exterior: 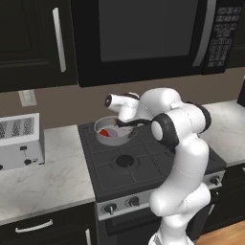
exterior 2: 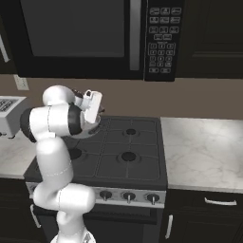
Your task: Put the bell pepper and eggplant in the pot. Retrieve the spatula and lightly stir the vegetables in the pot.
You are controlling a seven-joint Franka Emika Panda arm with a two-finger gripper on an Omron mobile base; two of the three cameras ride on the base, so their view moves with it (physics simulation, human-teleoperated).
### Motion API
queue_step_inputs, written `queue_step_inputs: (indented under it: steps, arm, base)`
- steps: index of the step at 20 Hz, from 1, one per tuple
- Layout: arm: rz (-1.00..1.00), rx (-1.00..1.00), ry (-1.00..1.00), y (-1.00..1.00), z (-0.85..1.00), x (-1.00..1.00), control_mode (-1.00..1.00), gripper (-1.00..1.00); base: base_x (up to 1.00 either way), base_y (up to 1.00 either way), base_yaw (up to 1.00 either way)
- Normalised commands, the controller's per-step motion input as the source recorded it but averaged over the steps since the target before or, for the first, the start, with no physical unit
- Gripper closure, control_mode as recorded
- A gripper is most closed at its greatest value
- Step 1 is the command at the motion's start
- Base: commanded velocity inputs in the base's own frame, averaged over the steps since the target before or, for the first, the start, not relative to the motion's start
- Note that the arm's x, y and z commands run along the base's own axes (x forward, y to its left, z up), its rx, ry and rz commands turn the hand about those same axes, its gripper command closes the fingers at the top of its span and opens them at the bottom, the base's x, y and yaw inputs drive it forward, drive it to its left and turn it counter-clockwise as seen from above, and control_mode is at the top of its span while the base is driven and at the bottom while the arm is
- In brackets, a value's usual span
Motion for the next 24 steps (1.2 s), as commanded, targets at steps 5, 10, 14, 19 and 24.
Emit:
queue_step_inputs:
  steps: [5, 10, 14, 19, 24]
  arm:
    - [0.00, 0.16, 0.00, 0.00, 0.26, -0.32, -1.00, 1.00]
    - [0.03, 0.06, 0.05, 0.01, 0.21, -0.47, -1.00, 1.00]
    - [0.11, -0.03, 0.20, 0.11, 0.38, -0.08, -1.00, 1.00]
    - [0.04, -0.10, 0.11, 0.16, 0.03, 0.00, -1.00, 1.00]
    - [0.00, -0.12, 0.01, 0.30, -0.04, 0.01, -1.00, 1.00]
  base:
    - [0.00, 0.00, 0.00]
    - [0.00, 0.00, 0.00]
    - [0.00, 0.00, 0.00]
    - [0.00, 0.00, 0.00]
    - [0.00, 0.00, 0.00]
